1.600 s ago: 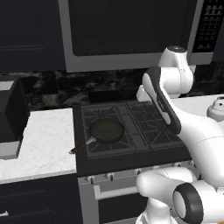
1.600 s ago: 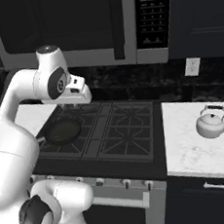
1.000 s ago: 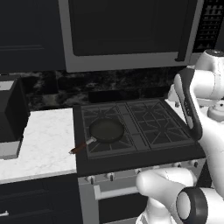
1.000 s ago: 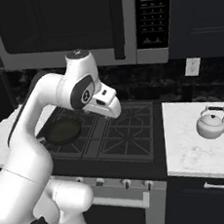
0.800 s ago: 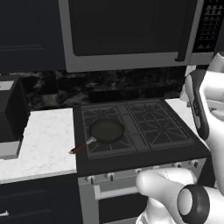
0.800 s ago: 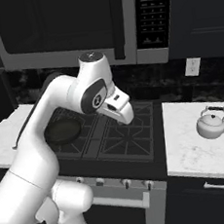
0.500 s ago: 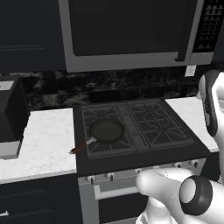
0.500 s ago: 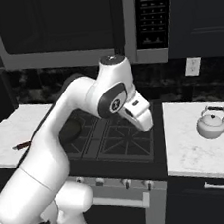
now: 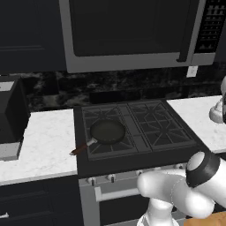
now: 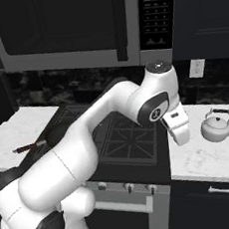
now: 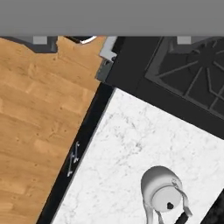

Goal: Pick the kettle from the counter and place it on a stove burner. Then turn the burner on.

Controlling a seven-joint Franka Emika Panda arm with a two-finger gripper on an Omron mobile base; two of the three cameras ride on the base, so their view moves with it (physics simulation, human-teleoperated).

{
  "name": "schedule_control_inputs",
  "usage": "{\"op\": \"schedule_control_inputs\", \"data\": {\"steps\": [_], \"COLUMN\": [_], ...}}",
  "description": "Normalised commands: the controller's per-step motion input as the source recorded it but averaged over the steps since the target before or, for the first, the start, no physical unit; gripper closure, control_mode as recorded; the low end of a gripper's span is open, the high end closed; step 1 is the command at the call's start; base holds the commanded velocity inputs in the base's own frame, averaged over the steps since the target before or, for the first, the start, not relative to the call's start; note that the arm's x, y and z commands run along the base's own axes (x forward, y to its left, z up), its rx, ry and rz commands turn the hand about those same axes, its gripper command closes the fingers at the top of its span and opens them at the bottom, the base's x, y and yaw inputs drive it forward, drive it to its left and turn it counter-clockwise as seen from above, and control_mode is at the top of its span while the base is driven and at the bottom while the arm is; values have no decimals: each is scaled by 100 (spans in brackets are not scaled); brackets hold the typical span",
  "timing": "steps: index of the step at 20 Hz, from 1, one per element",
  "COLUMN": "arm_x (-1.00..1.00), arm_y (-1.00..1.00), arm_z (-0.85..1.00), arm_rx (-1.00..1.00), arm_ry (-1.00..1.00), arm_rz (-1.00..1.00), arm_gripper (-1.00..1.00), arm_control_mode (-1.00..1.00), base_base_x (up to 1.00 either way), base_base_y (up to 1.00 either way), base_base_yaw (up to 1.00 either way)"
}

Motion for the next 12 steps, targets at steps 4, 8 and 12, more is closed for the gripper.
{"op": "schedule_control_inputs", "data": {"steps": [4,8,12], "arm_x": [33,56,68], "arm_y": [-100,-100,-82], "arm_z": [-31,-20,-1], "arm_rx": [17,22,11], "arm_ry": [-16,-28,-35], "arm_rz": [-15,2,28], "arm_gripper": [-100,-100,-100], "arm_control_mode": [-100,-100,-100], "base_base_x": [0,0,0], "base_base_y": [0,0,0], "base_base_yaw": [0,0,0]}}
